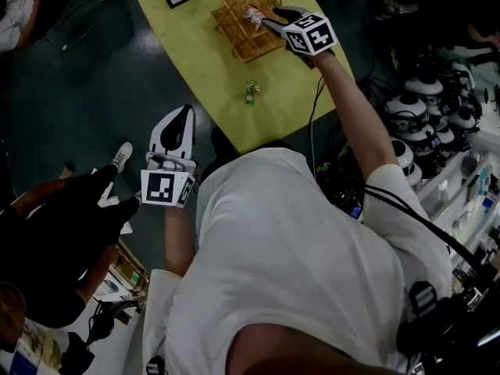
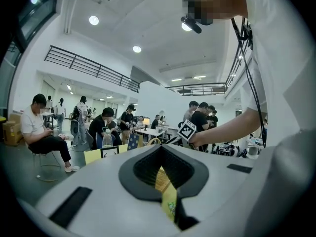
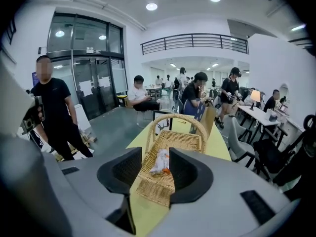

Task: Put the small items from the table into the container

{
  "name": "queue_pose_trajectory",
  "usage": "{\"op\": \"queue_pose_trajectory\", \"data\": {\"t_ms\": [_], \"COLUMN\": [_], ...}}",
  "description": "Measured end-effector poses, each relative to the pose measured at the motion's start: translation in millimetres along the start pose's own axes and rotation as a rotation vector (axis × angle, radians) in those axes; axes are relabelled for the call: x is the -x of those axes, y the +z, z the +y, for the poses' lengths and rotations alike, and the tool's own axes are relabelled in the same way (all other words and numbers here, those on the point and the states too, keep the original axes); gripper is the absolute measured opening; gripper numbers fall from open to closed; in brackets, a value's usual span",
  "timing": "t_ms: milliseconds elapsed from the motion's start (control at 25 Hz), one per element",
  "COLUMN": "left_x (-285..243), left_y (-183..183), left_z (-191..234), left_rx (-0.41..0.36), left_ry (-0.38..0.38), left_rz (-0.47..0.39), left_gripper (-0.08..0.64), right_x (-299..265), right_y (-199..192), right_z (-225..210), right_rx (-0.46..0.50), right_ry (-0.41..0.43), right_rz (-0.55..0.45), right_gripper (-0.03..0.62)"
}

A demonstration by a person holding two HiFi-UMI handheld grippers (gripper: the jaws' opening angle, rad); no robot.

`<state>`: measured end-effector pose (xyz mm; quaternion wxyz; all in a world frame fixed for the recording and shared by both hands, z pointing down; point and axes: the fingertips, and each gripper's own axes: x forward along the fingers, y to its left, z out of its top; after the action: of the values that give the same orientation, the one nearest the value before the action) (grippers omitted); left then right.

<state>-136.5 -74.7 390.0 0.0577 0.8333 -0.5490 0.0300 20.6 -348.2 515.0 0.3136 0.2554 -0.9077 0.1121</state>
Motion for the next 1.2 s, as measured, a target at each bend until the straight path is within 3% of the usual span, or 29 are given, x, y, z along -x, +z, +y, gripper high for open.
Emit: {"op": "queue_pose_trajectory", "data": {"t_ms": [480, 1200], "left_x": [1.4, -2.2], "left_y": [8.3, 6.9], "left_z": [-8.3, -17.4], "left_rx": [-0.012, -0.008], "left_ry": [-0.025, -0.052], "left_rz": [-0.011, -0.011], "left_gripper": [0.008, 0.008], "right_x": [24.4, 17.6], "right_y": [-15.1, -68.0], "right_z": [30.6, 65.1], "right_rx": [0.0, -0.02], "right_ry": [0.044, 0.103], "right_rz": [-0.019, 0.039], "right_gripper": [0.181, 0.181]}}
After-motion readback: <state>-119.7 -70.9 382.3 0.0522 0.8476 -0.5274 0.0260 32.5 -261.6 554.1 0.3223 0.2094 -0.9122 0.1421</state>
